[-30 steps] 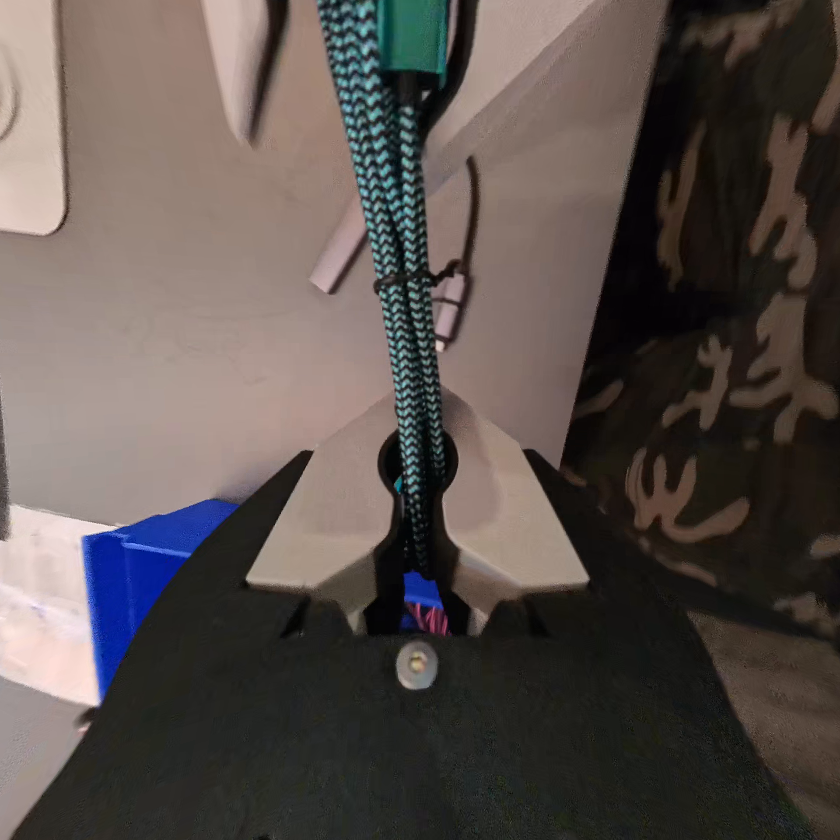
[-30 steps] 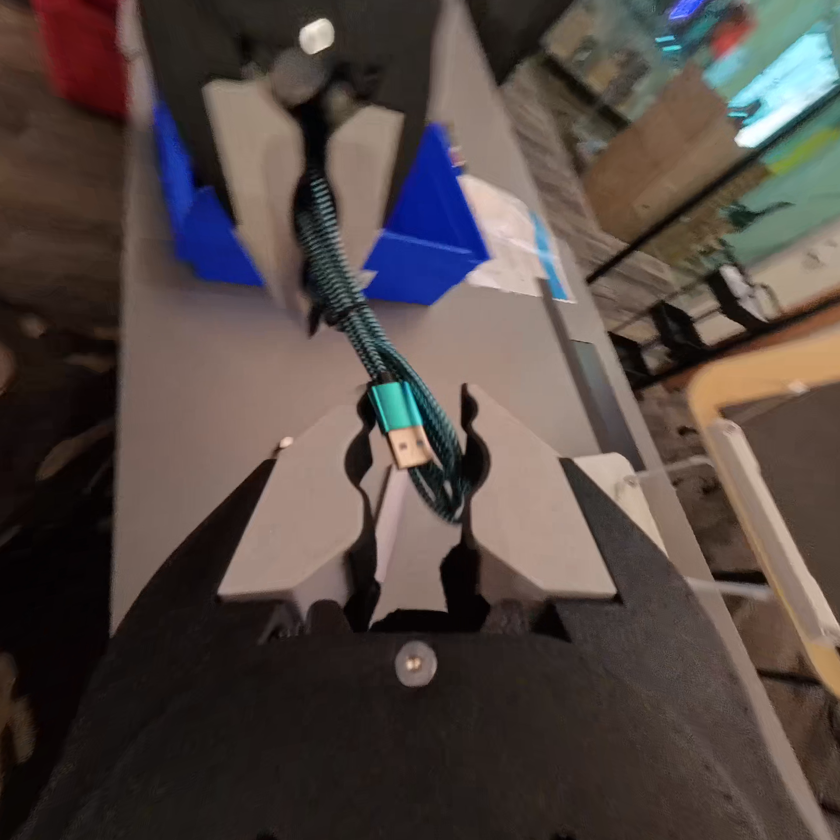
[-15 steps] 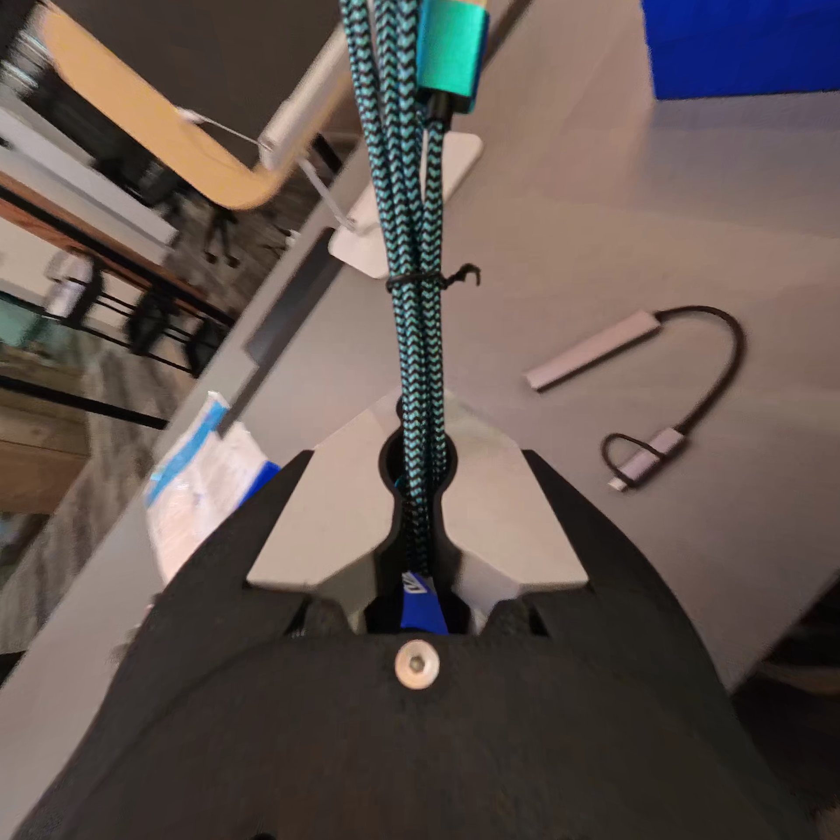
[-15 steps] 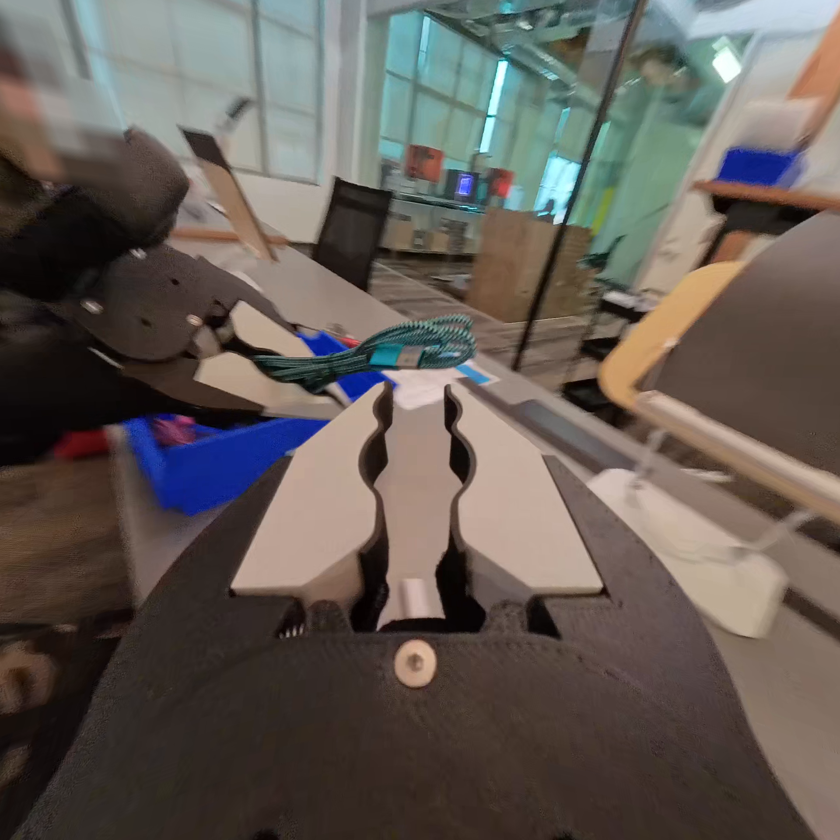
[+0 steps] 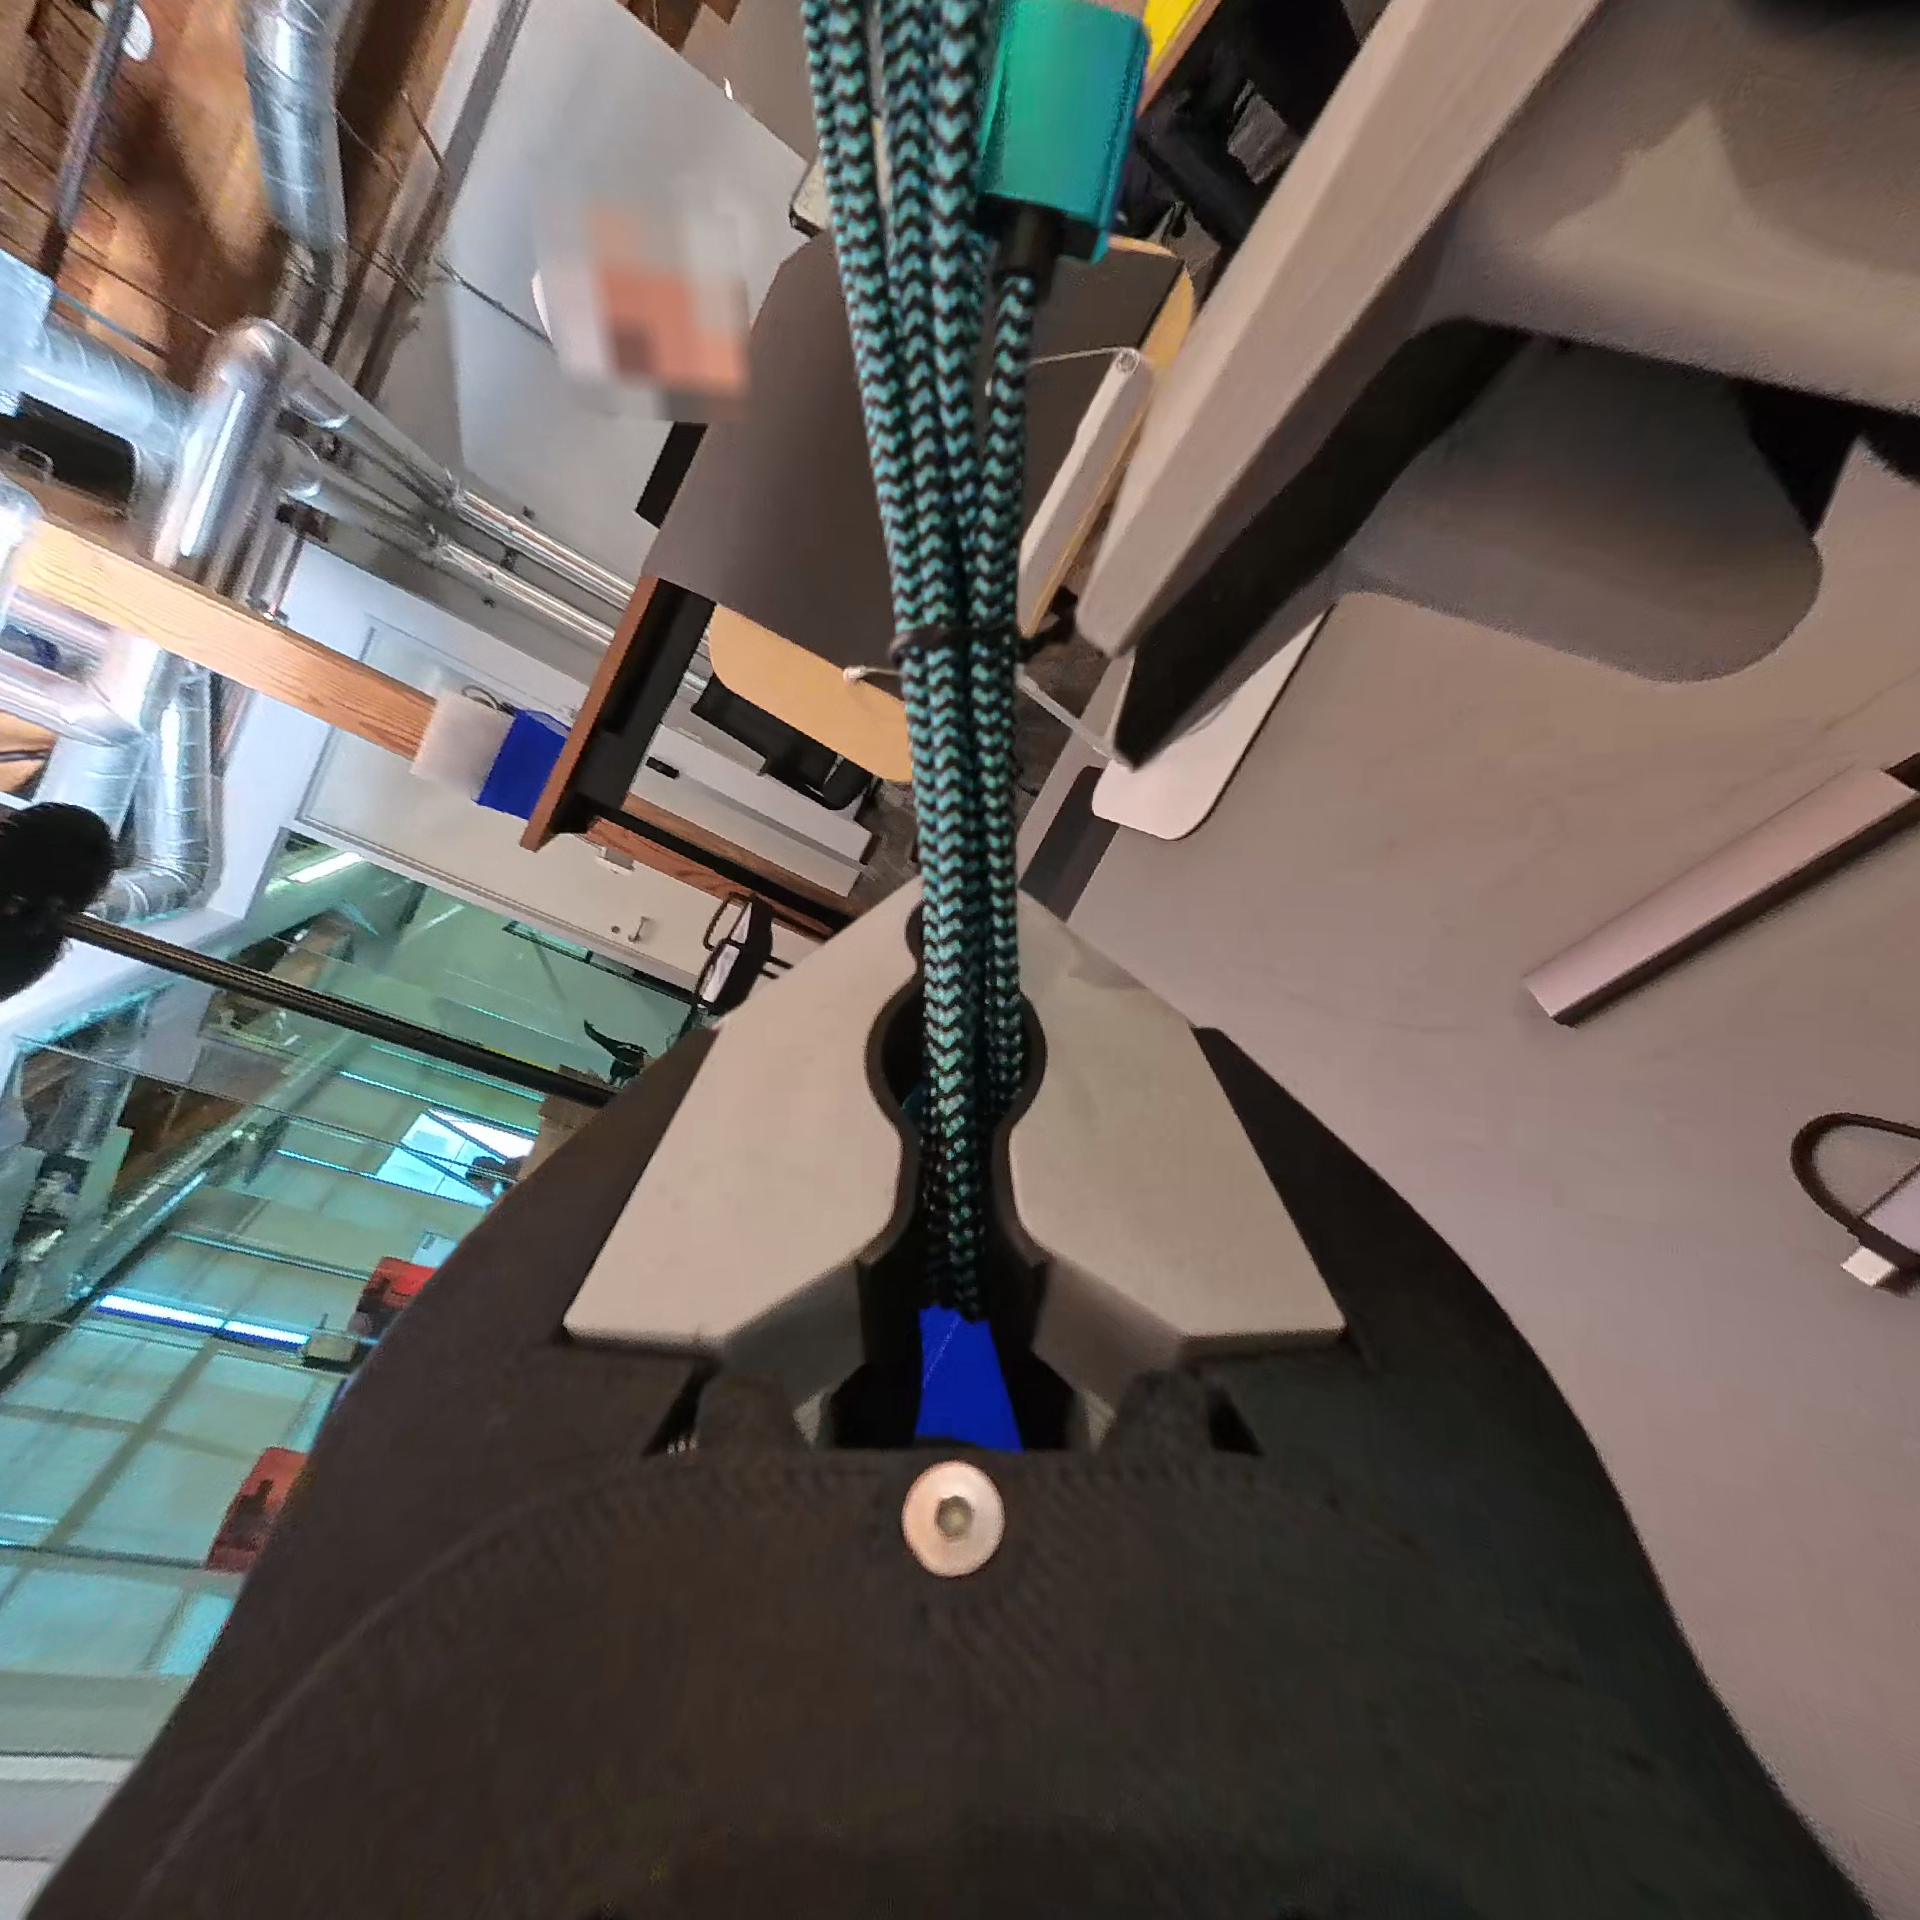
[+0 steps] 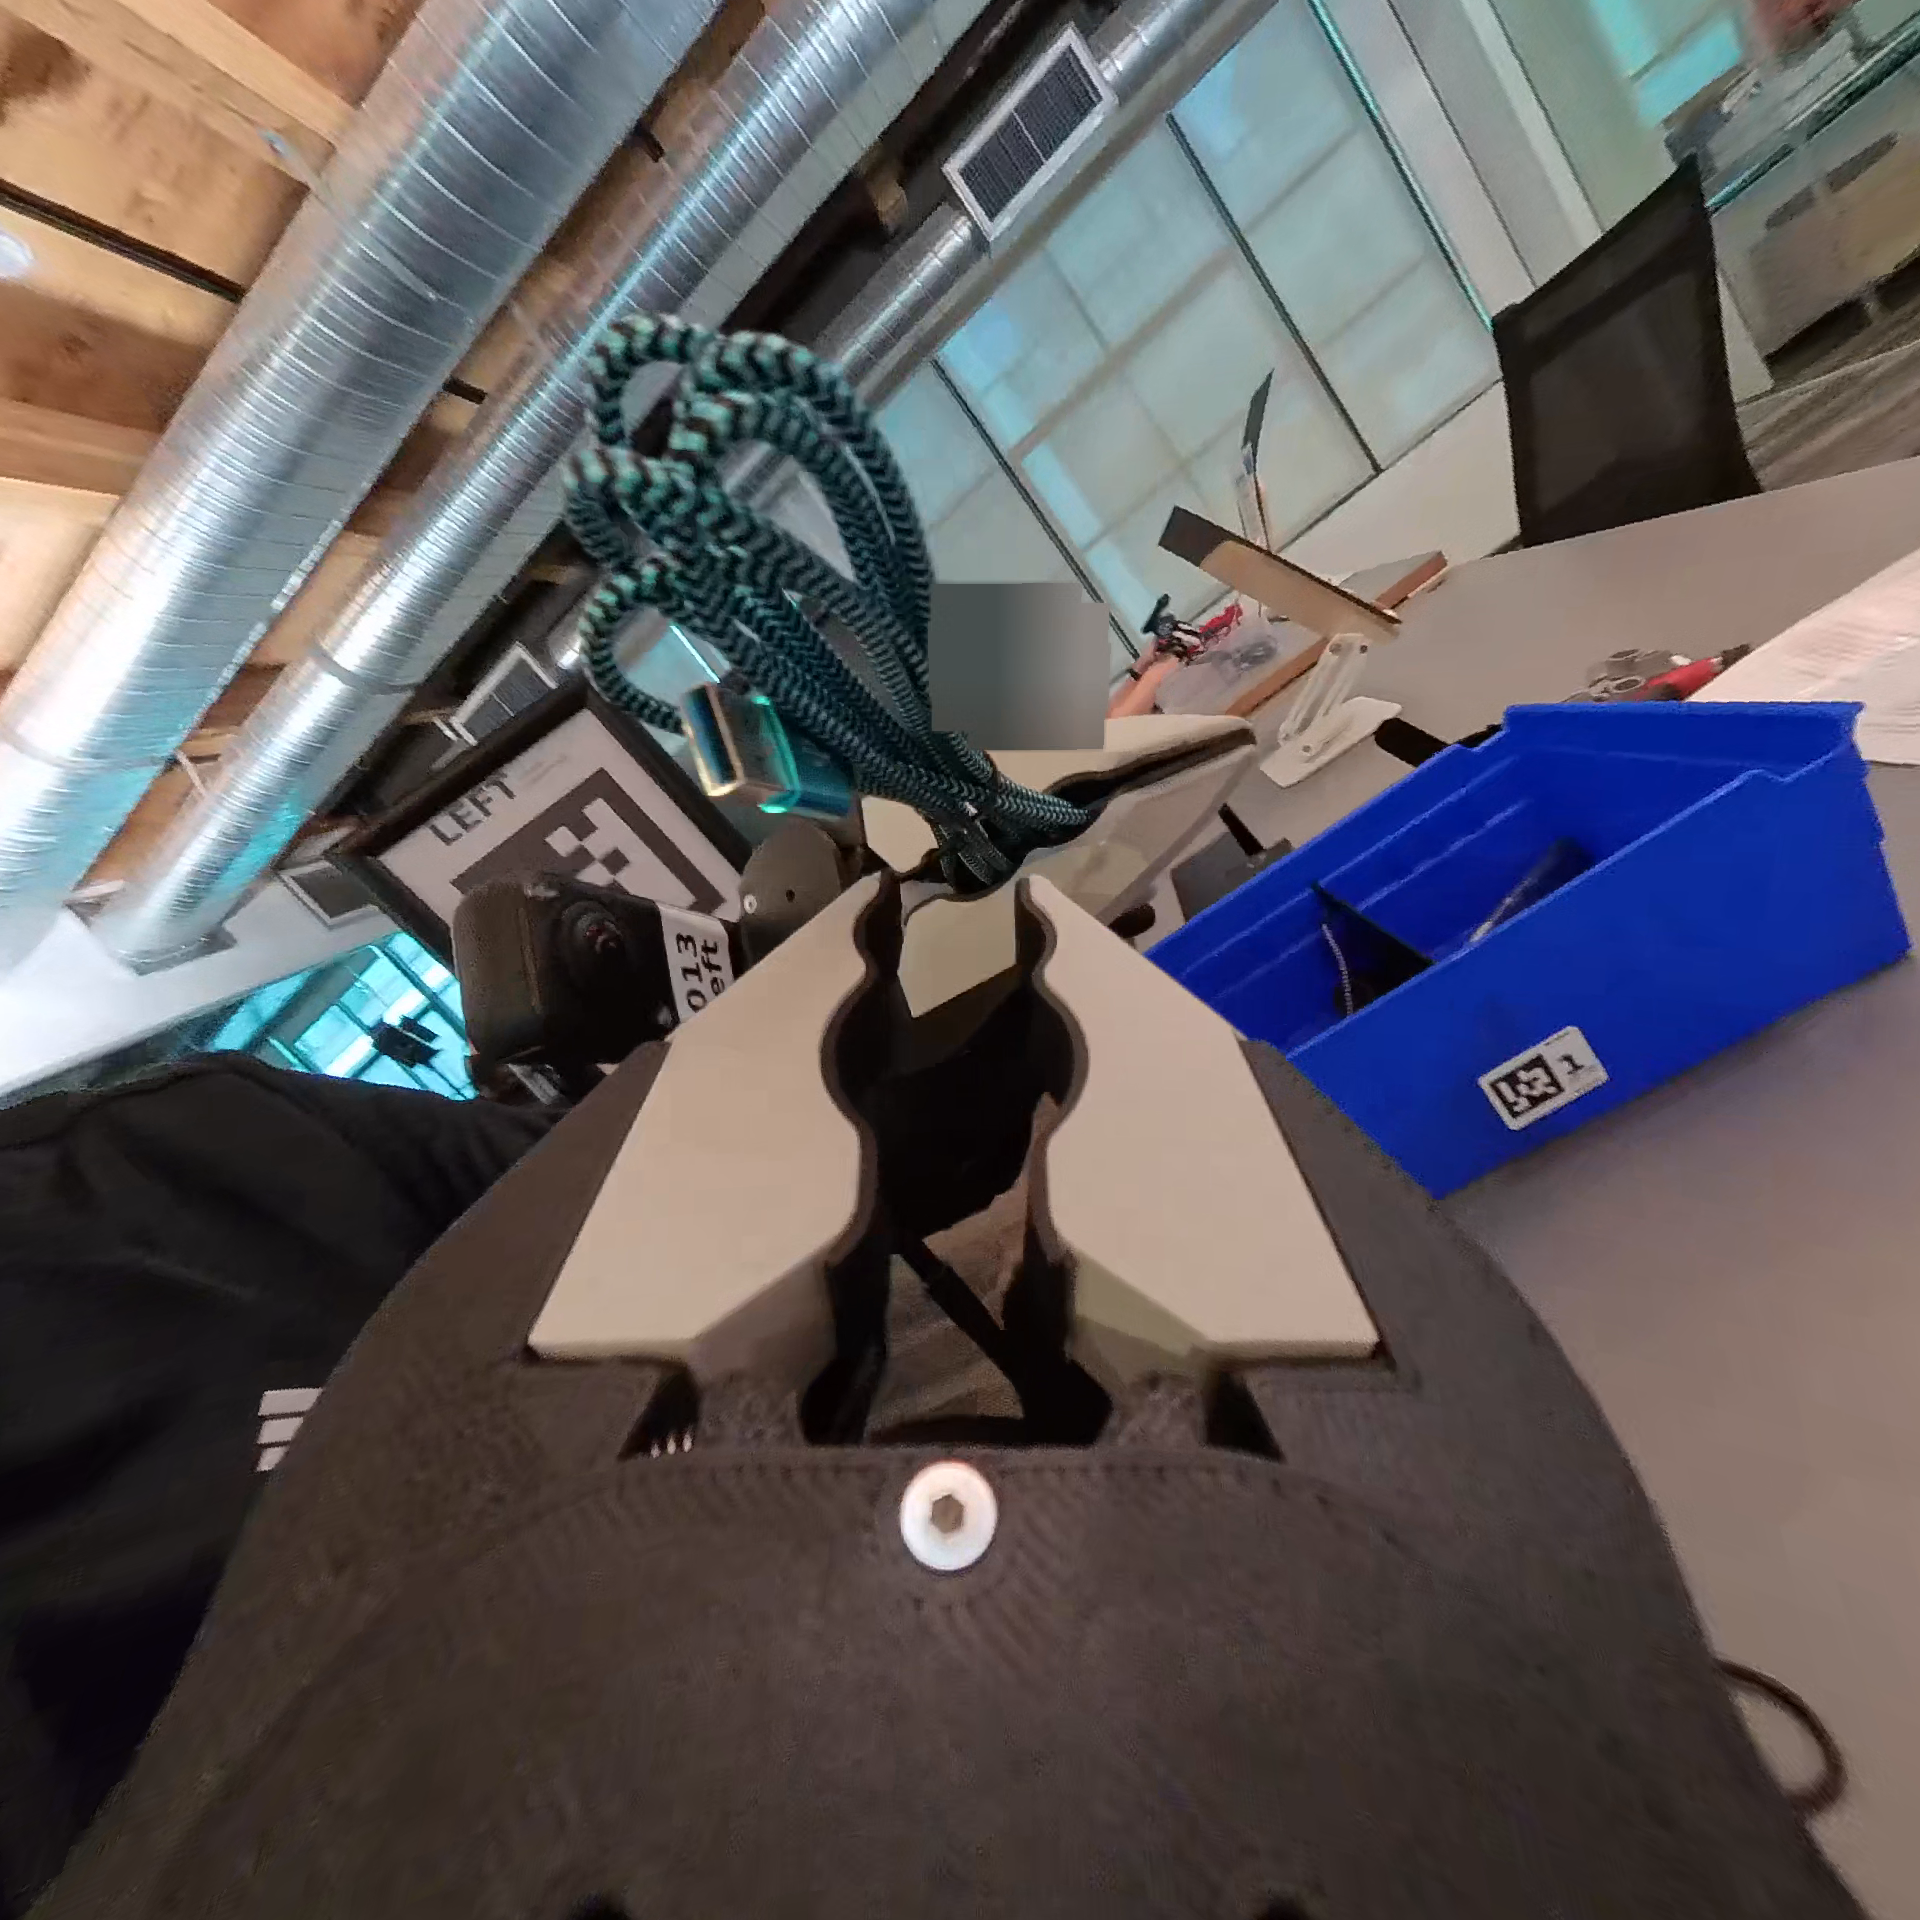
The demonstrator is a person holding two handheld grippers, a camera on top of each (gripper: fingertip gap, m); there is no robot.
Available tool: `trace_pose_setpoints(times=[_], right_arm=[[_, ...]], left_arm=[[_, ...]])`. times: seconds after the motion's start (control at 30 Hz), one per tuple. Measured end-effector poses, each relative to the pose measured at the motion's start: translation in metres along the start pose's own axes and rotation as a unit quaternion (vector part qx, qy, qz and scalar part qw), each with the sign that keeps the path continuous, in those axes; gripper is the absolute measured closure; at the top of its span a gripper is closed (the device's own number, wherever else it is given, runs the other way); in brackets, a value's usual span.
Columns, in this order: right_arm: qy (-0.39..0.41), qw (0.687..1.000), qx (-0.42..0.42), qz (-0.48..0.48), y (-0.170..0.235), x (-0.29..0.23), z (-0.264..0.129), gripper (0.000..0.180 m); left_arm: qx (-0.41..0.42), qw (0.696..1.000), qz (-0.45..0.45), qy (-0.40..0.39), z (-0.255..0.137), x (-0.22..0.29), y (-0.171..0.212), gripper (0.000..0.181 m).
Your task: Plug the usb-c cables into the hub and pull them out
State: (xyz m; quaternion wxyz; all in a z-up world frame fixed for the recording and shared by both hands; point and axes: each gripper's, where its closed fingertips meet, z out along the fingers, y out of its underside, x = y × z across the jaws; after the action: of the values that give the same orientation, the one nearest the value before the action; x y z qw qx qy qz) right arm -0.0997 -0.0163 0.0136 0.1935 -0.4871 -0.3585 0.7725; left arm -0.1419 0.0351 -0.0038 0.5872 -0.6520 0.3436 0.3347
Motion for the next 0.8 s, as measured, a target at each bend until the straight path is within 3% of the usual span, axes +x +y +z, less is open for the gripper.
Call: trace_pose_setpoints(times=[0.13,0.27,0.37,0.5,0.6,0.7,0.77,0.8], right_arm=[[-0.022,1.0,0.016,0.005,-0.003,-0.006,0.001,0.174],[-0.004,1.0,0.001,-0.019,0.0,-0.005,0.0,0.176],[0.022,0.999,-0.007,-0.049,-0.002,-0.003,-0.001,0.178],[0.121,0.978,-0.037,-0.165,-0.005,0.007,-0.006,0.18],[0.216,0.929,-0.075,-0.29,-0.011,0.015,-0.013,0.18],[0.288,0.871,-0.102,-0.386,-0.018,0.02,-0.021,0.18],[0.339,0.806,-0.132,-0.467,-0.02,0.025,-0.026,0.18],[0.367,0.752,-0.155,-0.525,-0.021,0.026,-0.028,0.18]], left_arm=[[0.011,1.0,0.027,-0.007,-0.002,0.003,-0.006,0.181],[0.01,1.0,0.02,0.003,-0.003,0.005,-0.006,0.181],[0.006,0.999,-0.029,0.042,-0.003,0.009,-0.007,0.181],[-0.015,0.984,-0.118,0.132,-0.004,0.024,-0.007,0.181],[-0.025,0.949,-0.218,0.227,-0.007,0.044,-0.012,0.181],[-0.018,0.877,-0.349,0.33,-0.016,0.06,-0.028,0.181],[-0.008,0.818,-0.426,0.387,-0.022,0.066,-0.039,0.181],[-0.001,0.785,-0.459,0.415,-0.026,0.07,-0.044,0.181]])
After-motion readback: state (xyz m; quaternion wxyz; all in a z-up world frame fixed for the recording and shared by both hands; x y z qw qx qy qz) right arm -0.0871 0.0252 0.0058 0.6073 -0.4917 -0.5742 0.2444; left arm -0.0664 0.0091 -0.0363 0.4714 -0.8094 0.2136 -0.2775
